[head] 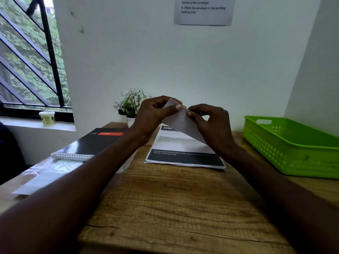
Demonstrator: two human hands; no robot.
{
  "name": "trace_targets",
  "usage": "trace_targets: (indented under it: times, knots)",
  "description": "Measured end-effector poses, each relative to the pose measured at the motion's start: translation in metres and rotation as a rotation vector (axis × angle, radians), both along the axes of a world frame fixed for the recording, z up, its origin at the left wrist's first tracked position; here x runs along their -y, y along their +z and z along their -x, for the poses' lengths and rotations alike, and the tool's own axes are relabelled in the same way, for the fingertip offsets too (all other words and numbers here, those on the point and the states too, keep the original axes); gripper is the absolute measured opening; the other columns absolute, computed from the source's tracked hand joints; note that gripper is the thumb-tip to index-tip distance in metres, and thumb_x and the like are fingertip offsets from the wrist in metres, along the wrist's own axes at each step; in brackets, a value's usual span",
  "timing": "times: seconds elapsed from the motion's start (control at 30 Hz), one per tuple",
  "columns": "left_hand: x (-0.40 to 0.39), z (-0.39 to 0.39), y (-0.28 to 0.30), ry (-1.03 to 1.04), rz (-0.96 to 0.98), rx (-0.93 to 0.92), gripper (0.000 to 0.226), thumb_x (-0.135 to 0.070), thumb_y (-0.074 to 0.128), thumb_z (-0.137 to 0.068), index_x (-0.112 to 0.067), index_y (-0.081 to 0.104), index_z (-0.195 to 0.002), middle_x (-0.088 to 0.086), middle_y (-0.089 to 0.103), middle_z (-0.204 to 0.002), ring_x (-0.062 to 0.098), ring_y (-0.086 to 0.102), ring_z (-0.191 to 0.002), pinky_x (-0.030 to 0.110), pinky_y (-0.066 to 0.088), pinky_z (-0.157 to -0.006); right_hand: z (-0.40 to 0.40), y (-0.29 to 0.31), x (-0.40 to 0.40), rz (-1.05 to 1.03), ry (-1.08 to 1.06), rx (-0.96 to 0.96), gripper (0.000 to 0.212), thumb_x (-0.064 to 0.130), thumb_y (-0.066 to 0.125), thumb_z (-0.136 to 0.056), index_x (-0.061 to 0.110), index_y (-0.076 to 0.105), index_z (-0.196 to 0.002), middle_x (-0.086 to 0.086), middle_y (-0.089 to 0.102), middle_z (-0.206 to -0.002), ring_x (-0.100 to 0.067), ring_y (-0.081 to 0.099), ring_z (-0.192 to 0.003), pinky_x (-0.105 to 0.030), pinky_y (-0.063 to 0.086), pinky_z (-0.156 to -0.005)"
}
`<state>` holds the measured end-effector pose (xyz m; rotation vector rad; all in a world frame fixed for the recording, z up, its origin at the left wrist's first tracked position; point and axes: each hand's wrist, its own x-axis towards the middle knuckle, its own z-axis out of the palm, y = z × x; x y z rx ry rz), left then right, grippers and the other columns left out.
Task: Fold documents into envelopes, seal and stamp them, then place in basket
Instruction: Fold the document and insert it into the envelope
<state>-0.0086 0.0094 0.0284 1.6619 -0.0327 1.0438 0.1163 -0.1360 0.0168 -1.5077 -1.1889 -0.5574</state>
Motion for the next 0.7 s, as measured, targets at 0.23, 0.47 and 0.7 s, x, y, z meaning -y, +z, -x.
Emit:
trace_targets:
  times: [0.23,0.47,0.7]
  knots:
    - [-0.022,0.003,0.005,0.056,0.137,0.056,0.009,-0.011,0.082,-0.082,-0.011,0.081,-0.091,0.014,0.078,-0.098,0.024,0.071,-0.092,0.036,0.055,-0.084,-0.013,0.001,0.000,0.019,-0.171,-0.063,0.012,0.032,0.070,-0.088,0.029,0.081,-0.087,0.017,0.078,-0.087,-0.005,0.072,-0.087,-0.038,0.055,-0.087]
    - [-0.038,0.008,0.008,0.078,0.429,0.151,0.011,-0.006,0.078,-0.085,-0.007,0.076,-0.095,0.007,0.076,-0.091,0.014,0.071,-0.078,0.024,0.055,-0.067,-0.041,0.000,0.013,-0.078,-0.452,-0.221,0.016,0.034,0.060,-0.094,0.026,0.074,-0.097,0.005,0.076,-0.098,-0.023,0.070,-0.096,-0.050,0.052,-0.092]
    - [-0.028,0.002,0.003,0.037,0.152,0.065,0.007,-0.007,0.079,-0.085,-0.011,0.079,-0.091,0.014,0.077,-0.098,0.022,0.071,-0.091,0.035,0.056,-0.083,-0.012,0.001,-0.002,0.052,-0.167,0.203,0.031,0.050,0.061,-0.092,0.027,0.075,-0.107,0.011,0.072,-0.116,-0.015,0.067,-0.107,-0.050,0.049,-0.094]
